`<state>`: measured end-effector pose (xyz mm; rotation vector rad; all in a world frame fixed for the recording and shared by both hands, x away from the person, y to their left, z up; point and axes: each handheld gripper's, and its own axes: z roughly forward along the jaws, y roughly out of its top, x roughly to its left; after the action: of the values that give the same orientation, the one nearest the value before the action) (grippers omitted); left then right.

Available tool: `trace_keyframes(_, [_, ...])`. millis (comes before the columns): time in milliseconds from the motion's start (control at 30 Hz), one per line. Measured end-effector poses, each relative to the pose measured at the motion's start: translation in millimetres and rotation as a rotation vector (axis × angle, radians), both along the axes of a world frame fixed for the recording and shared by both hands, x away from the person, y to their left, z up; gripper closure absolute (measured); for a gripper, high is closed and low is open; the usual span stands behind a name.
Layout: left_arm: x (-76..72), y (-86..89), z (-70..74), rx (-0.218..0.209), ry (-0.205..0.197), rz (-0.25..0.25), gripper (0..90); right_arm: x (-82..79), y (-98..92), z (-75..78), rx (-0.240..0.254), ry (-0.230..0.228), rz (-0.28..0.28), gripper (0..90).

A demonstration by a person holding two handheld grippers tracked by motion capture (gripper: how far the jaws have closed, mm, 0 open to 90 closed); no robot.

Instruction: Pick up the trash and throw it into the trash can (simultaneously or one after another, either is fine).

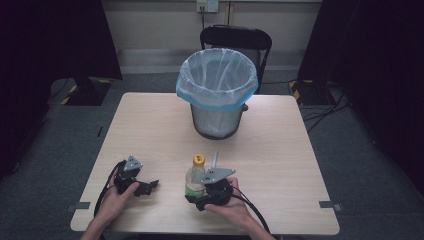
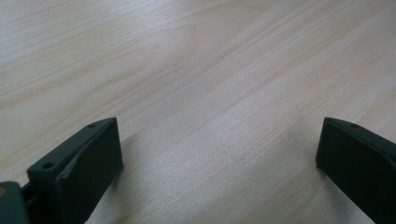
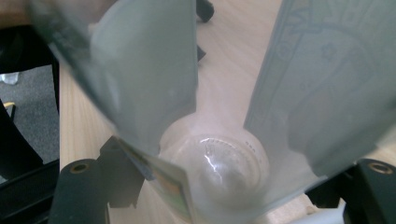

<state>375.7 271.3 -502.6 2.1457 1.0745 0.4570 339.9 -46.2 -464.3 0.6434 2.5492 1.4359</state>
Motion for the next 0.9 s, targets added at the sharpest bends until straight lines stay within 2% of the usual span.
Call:
trace_keyframes(200, [0.0, -0.1, -0.1, -0.002, 0.0, 0.002, 0.1, 7.1, -3.6, 11.4, 0.03, -0.009, -0.018, 28.1])
trace_keyframes(500, [-0.1, -0.1, -0.1, -0.002, -0.001, 0.003, 0.1, 18.5, -9.5, 29.1, 0.043, -0.023, -0.054, 28.1])
trace_keyframes(900, [0.0, -0.1, -0.1, -0.002, -0.001, 0.002, 0.1, 28.5, -10.2, 47.5, 0.081, -0.047, -0.058, 28.1])
